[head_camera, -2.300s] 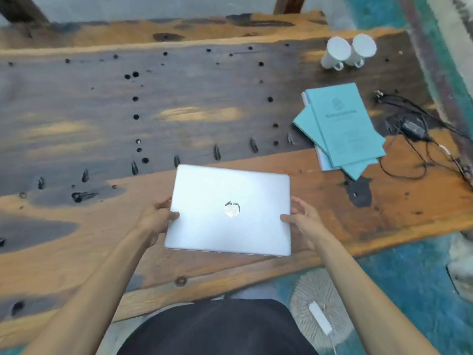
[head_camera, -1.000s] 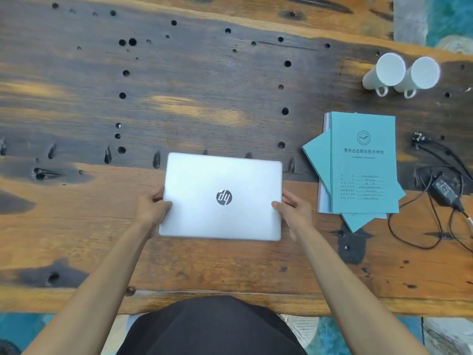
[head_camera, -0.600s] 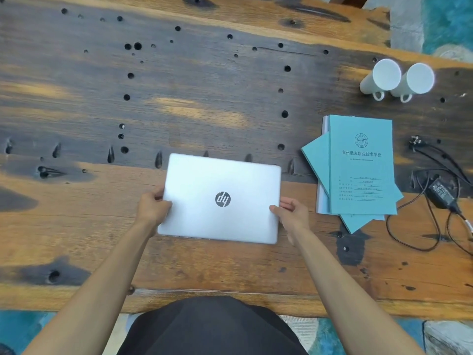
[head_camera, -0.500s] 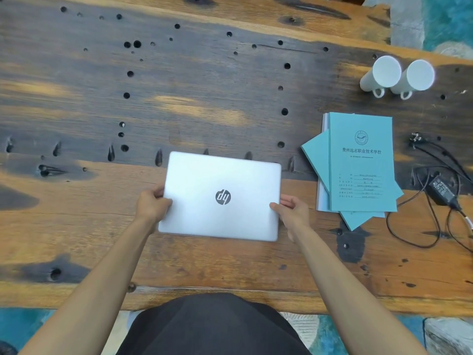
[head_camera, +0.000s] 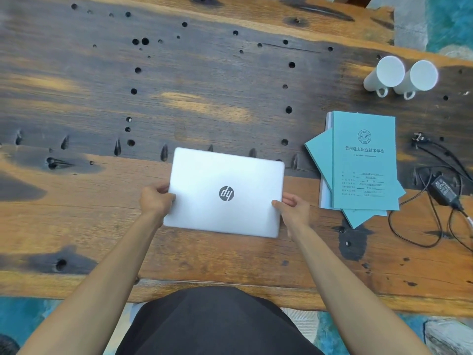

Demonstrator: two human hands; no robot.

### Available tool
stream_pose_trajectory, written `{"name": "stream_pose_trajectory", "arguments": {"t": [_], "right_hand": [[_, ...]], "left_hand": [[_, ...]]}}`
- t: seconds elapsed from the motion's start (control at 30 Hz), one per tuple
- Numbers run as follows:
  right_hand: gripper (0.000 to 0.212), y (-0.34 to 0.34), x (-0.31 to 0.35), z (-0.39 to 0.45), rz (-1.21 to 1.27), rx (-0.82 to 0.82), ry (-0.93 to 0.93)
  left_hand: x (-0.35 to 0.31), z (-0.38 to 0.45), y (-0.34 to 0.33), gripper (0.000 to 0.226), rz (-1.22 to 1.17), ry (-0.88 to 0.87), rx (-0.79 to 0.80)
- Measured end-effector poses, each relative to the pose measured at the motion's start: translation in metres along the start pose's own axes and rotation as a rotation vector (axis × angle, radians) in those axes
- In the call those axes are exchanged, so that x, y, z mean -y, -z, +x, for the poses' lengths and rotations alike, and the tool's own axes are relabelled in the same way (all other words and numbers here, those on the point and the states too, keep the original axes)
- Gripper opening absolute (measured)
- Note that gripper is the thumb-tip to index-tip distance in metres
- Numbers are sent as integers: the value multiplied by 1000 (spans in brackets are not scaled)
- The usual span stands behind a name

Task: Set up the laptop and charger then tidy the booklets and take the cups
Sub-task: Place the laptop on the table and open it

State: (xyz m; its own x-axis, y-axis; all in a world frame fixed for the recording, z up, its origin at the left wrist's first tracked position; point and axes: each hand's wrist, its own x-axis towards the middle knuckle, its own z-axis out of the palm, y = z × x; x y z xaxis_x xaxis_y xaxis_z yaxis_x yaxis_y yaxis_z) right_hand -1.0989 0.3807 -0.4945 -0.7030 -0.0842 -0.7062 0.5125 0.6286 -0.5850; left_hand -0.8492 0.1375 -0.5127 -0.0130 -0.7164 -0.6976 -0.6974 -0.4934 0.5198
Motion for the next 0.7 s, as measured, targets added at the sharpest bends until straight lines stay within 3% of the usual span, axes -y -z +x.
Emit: {"name": "stream_pose_trajectory", "arguments": {"t": [0.17, 0.37, 0.5, 0.7], "right_hand": [[28, -1, -3, -2, -97, 4, 53], [50, -3, 5, -18, -411, 33, 221], [75, -13, 0, -44, -785, 97, 501], [84, -42, -20, -68, -1161, 400, 954]], "left_hand": [[-4, -9, 6, 43, -25, -24, 56], [4, -28, 22, 50, -203, -88, 229], [32, -47, 32, 65, -309, -99, 282], [75, -73, 35, 72, -579, -27, 324]]}}
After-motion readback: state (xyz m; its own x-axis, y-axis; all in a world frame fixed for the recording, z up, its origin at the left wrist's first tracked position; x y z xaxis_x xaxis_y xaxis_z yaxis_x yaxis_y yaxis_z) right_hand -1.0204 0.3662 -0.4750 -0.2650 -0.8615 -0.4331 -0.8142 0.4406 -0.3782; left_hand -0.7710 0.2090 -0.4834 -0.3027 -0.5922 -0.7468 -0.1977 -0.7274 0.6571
